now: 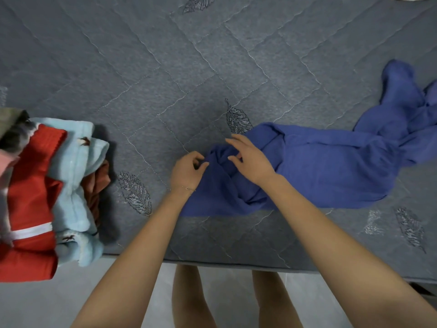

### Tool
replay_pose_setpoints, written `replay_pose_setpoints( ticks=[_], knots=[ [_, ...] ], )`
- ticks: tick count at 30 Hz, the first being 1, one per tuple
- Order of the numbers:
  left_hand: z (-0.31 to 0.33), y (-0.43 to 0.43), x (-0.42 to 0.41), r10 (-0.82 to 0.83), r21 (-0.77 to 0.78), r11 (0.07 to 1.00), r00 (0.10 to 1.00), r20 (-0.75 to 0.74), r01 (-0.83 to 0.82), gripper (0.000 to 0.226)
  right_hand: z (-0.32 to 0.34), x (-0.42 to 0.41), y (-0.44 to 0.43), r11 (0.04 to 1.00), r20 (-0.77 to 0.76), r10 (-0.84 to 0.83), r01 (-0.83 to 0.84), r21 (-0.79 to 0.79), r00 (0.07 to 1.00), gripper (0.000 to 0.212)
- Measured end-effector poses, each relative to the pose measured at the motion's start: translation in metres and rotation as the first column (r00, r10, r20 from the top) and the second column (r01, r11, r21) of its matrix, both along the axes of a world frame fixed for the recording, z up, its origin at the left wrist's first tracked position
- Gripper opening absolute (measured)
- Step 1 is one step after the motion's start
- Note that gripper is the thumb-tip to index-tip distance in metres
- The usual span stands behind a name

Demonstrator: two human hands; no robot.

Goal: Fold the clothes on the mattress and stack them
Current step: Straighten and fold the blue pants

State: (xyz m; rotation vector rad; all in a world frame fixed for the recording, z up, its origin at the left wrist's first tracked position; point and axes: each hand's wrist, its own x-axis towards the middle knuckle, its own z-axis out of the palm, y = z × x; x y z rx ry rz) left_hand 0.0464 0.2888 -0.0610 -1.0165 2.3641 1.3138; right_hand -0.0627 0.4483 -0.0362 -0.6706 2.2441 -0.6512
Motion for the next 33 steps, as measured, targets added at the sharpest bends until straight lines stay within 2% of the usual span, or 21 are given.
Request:
replay_pose_setpoints(
  ticks=[2, 4, 5, 8, 9, 10, 12, 13, 14, 15, 17, 19, 21, 23, 25, 28, 31, 33],
  knots=[
    [0.005, -0.001, 0.004, 0.042, 0.072, 0.997, 0.996, -0.076, -0.036, 0.01, -0.004, -0.002, -0.013, 0.998, 0.039, 0.063, -0.064, 0.025, 0.997, 0.057],
    [0.016, -0.006, 0.011, 0.074, 0.228, 0.972, 0.994, -0.081, -0.054, 0.02, -0.005, -0.002, -0.022, 0.991, 0.077, 0.102, -0.108, 0.079, 0.992, 0.058],
    [0.022, -0.009, 0.015, 0.031, 0.304, 0.953, 0.998, -0.056, -0.013, 0.028, -0.005, -0.003, -0.025, 0.988, 0.078, 0.104, -0.112, 0.108, 0.991, 0.057],
    [0.032, -0.02, 0.021, -0.248, 0.465, 0.867, 0.964, 0.092, 0.179, 0.041, -0.001, -0.007, -0.03, 0.99, 0.005, 0.08, -0.08, 0.112, 0.997, 0.053],
    [0.033, -0.024, 0.019, -0.311, 0.452, 0.864, 0.94, 0.139, 0.219, 0.04, 0.002, -0.009, -0.032, 0.996, -0.021, 0.059, -0.057, 0.069, 0.998, 0.052],
    [0.033, -0.028, 0.016, -0.326, 0.37, 0.895, 0.931, 0.163, 0.249, 0.036, 0.004, -0.011, -0.033, 1.0, -0.041, 0.023, -0.022, 0.006, 0.999, 0.051],
    [0.031, -0.035, 0.007, -0.254, 0.048, 0.967, 0.96, 0.121, 0.25, 0.018, 0.01, -0.014, -0.035, 0.99, -0.062, -0.073, 0.065, -0.128, 0.995, 0.046],
    [0.031, -0.037, 0.001, -0.223, -0.053, 0.973, 0.973, 0.053, 0.226, 0.018, 0.013, -0.015, -0.035, 0.98, -0.061, -0.106, 0.094, -0.173, 0.992, 0.043],
    [0.028, -0.038, -0.007, -0.23, -0.07, 0.971, 0.973, -0.003, 0.229, 0.038, 0.016, -0.016, -0.035, 0.974, -0.057, -0.119, 0.106, -0.201, 0.991, 0.04],
    [0.025, -0.038, -0.015, -0.27, -0.03, 0.963, 0.962, -0.037, 0.269, 0.056, 0.018, -0.018, -0.034, 0.97, -0.052, -0.12, 0.106, -0.218, 0.991, 0.038],
    [0.024, -0.034, -0.037, -0.325, 0.119, 0.935, 0.941, -0.093, 0.335, 0.072, 0.022, -0.021, -0.032, 0.966, -0.047, -0.118, 0.104, -0.236, 0.992, 0.033],
    [0.023, -0.026, -0.055, -0.318, 0.351, 0.861, 0.928, -0.193, 0.368, 0.068, 0.024, -0.024, -0.03, 0.954, -0.029, -0.167, 0.154, -0.257, 0.986, 0.029],
    [0.021, -0.019, -0.066, -0.294, 0.51, 0.782, 0.934, -0.204, 0.357, 0.055, 0.026, -0.028, -0.029, 0.929, 0.009, -0.249, 0.242, -0.279, 0.968, 0.027],
    [0.018, -0.018, -0.072, -0.353, 0.472, 0.799, 0.926, -0.132, 0.372, 0.037, 0.026, -0.031, -0.029, 0.905, 0.037, -0.317, 0.314, -0.286, 0.948, 0.026],
    [0.013, -0.022, -0.069, -0.471, 0.351, 0.822, 0.882, -0.025, 0.449, 0.008, 0.026, -0.033, -0.03, 0.882, 0.052, -0.382, 0.381, -0.279, 0.923, 0.025],
    [0.007, -0.033, -0.054, -0.55, 0.31, 0.814, 0.824, 0.14, 0.491, 0.02, 0.023, -0.036, -0.035, 0.829, 0.086, -0.487, 0.491, -0.269, 0.869, 0.026],
    [0.003, -0.043, -0.034, -0.589, 0.255, 0.806, 0.766, 0.259, 0.534, 0.017, 0.017, -0.039, -0.041, 0.796, 0.123, -0.537, 0.549, -0.255, 0.835, 0.026],
    [0.004, -0.052, -0.025, -0.491, 0.194, 0.87, 0.833, 0.254, 0.453, 0.017, 0.014, -0.041, -0.043, 0.785, 0.129, -0.556, 0.57, -0.243, 0.821, 0.025]
  ],
)
